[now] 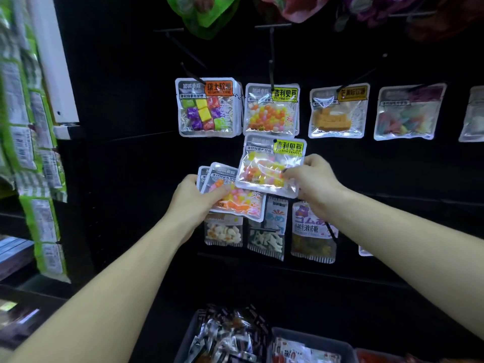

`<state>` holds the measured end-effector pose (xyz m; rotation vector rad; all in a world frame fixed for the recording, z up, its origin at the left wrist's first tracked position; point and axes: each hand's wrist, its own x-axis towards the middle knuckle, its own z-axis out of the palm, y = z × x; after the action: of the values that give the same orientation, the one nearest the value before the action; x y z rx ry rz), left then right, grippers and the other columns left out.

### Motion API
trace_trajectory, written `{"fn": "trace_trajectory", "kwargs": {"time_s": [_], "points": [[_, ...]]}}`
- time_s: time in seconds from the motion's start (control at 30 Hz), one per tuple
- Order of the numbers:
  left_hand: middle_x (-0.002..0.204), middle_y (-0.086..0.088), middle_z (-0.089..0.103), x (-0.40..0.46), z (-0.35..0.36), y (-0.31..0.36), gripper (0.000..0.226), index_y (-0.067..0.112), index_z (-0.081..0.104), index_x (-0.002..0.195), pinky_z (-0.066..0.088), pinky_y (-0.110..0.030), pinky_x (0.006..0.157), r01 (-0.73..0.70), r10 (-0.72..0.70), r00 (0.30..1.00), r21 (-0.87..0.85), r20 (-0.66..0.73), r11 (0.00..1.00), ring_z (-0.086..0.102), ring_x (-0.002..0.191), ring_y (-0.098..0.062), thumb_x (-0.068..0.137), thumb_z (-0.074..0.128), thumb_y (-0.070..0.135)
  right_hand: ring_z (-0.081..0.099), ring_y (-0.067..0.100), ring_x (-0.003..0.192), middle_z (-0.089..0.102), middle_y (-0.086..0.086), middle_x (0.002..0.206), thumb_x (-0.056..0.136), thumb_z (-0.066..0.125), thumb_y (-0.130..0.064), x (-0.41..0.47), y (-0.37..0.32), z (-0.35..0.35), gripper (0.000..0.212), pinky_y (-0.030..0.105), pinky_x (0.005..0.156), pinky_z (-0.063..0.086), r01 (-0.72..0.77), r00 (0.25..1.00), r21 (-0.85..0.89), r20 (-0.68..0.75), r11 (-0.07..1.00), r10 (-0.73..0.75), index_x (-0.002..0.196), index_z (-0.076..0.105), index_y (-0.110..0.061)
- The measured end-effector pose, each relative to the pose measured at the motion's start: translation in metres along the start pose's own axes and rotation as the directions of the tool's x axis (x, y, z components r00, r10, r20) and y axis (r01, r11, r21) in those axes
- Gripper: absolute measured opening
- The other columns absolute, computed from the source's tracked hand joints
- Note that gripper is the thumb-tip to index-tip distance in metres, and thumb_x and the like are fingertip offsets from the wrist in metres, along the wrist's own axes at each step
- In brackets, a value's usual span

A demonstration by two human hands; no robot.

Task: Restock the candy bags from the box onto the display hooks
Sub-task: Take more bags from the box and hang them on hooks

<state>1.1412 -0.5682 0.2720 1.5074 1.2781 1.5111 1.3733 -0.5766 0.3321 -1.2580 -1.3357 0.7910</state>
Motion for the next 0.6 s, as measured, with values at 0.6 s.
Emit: {"fn": "trace_trajectory", "kwargs": {"time_s": [0.6], "points": [[0.103, -0.002, 0.075, 0.001, 0.001, -0.004, 0.036, 0.016, 0.063, 0.109, 0.062, -0.038, 0.082, -0.02, 0.024, 0.997, 0.056, -0.071, 0.998, 0.076, 0.092, -0.017, 0.089, 0.08, 0.041, 0.071, -0.002, 0.074, 0.071, -0.008, 0.083, 0.094, 0.068, -0.002, -0.012, -0.079, -0.006, 0.028, 0.012, 0.069, 0.054, 0.444, 0.896, 0.091, -0.061, 0.892, -0.44, 0.096, 0.049, -0.023]]}}
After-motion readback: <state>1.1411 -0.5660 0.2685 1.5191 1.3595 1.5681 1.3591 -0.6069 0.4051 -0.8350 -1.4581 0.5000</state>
